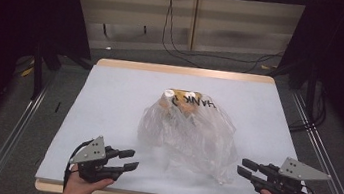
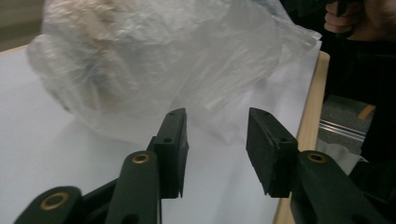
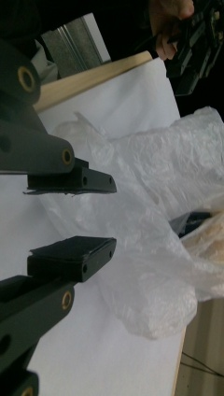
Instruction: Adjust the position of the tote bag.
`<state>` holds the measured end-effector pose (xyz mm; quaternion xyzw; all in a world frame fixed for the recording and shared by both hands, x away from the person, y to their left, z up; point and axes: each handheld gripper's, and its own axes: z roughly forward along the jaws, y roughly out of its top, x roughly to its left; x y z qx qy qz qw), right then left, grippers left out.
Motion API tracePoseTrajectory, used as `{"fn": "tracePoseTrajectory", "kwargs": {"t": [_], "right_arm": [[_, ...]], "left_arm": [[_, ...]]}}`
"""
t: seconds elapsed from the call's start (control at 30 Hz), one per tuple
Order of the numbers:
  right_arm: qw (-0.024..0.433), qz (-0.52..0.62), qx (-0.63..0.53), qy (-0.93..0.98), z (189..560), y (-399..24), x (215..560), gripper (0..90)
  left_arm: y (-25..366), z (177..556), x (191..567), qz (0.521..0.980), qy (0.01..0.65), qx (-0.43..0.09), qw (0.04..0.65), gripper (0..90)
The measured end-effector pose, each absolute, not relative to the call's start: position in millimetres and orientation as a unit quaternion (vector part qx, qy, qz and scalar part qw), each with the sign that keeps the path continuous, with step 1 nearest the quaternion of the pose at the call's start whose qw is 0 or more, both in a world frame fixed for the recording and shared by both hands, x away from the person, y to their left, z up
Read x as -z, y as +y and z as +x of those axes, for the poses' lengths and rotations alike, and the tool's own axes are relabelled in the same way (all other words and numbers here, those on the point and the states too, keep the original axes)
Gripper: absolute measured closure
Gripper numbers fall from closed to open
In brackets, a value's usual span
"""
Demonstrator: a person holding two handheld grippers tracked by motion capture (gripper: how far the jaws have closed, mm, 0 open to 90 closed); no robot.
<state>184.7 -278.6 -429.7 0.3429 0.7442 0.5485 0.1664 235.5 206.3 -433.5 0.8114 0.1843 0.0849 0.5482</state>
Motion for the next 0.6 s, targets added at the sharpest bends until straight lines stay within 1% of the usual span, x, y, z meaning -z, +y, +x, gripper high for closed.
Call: {"fn": "tracePoseTrajectory", "kwargs": {"t": [0.07, 0.13, 0.33, 0.47, 0.5, 0.53, 0.57, 0.6], "right_arm": [[0.161, 0.331, -0.544, 0.754, 184, -274, 429, 67.5], [0.153, 0.324, -0.534, 0.766, 184, -266, 430, 66.4], [0.132, 0.311, -0.53, 0.778, 180, -254, 431, 57.1], [0.126, 0.306, -0.525, 0.784, 175, -249, 430, 54.0], [0.12, 0.304, -0.526, 0.785, 175, -248, 431, 53.7], [0.12, 0.304, -0.526, 0.785, 175, -248, 431, 53.7], [0.118, 0.302, -0.518, 0.791, 174, -246, 433, 50.3], [0.118, 0.302, -0.516, 0.793, 175, -246, 434, 49.2]], "left_arm": [[197, 236, 432, 0.82, 0.175, -0.081, 0.539, 60.7], [185, 238, 429, 0.819, 0.161, -0.068, 0.547, 60.9], [157, 236, 424, 0.829, 0.123, -0.053, 0.543, 61.1], [142, 234, 416, 0.827, 0.103, -0.051, 0.55, 61.1], [133, 234, 409, 0.827, 0.091, -0.052, 0.553, 61.1], [133, 234, 409, 0.827, 0.091, -0.052, 0.553, 61.5], [126, 236, 407, 0.826, 0.081, -0.043, 0.557, 62.8], [122, 236, 406, 0.825, 0.081, -0.044, 0.558, 62.8]]}}
